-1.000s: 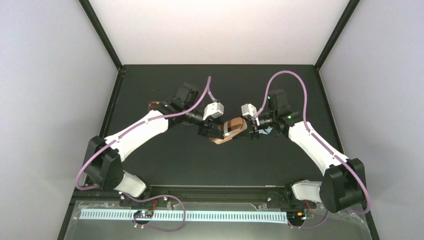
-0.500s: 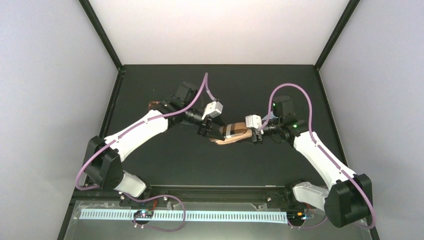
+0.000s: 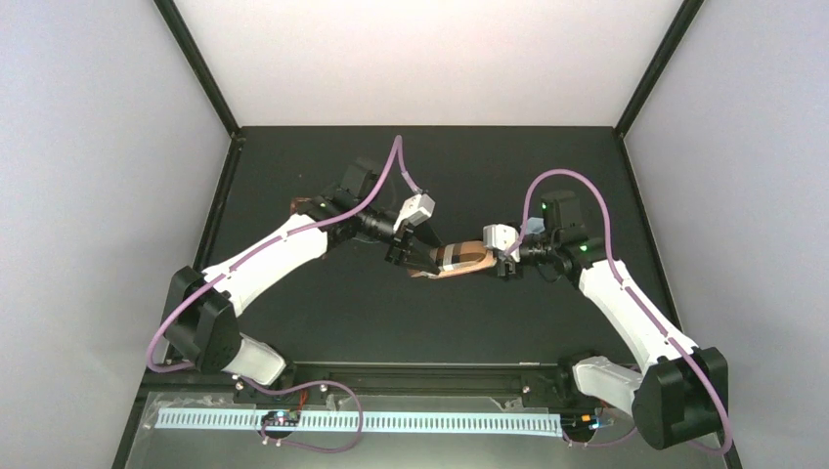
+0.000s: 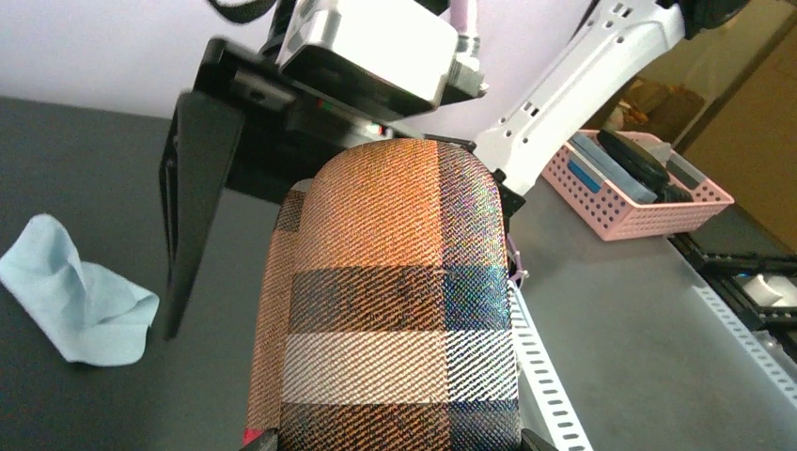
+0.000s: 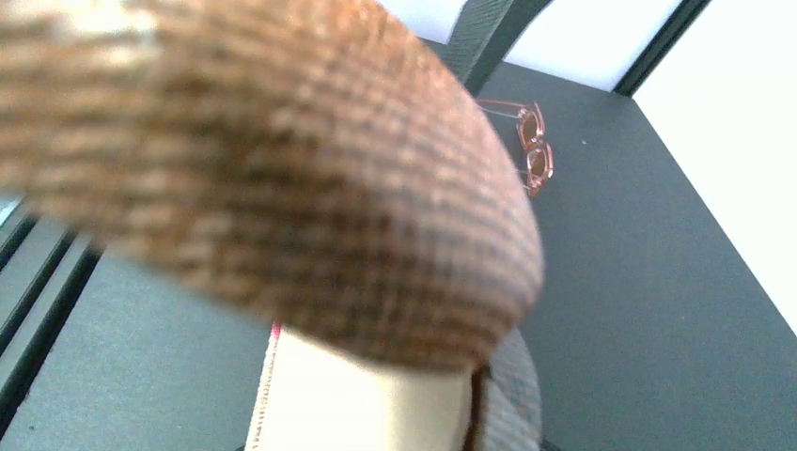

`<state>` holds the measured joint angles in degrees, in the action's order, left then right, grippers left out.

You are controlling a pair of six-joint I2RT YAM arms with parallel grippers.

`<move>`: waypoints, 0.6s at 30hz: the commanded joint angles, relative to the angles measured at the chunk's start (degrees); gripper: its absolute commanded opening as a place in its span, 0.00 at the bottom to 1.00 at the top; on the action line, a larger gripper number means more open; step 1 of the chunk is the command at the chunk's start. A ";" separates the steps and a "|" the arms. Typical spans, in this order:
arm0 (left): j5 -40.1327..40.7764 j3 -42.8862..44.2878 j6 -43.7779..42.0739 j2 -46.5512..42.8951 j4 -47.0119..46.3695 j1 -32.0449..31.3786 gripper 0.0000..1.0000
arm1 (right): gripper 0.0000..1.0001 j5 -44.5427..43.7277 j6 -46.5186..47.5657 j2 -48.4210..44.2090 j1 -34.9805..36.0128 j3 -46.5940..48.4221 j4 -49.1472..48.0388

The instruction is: Organize the sunglasses

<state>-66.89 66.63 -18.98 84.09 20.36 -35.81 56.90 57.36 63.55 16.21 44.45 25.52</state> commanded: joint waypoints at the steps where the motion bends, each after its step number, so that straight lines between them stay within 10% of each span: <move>1: 2.57 2.96 4.11 -0.81 2.59 -1.05 0.02 | 0.70 -0.09 0.13 -0.48 -1.37 4.03 3.51; 18: 9.71 5.27 6.93 6.13 5.52 -0.45 0.01 | 0.80 -3.40 -6.70 -0.92 -1.36 7.44 5.98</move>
<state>-55.64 67.96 -14.20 87.02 23.53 -36.38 55.40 47.46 62.02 15.07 50.43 29.63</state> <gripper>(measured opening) 0.568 0.809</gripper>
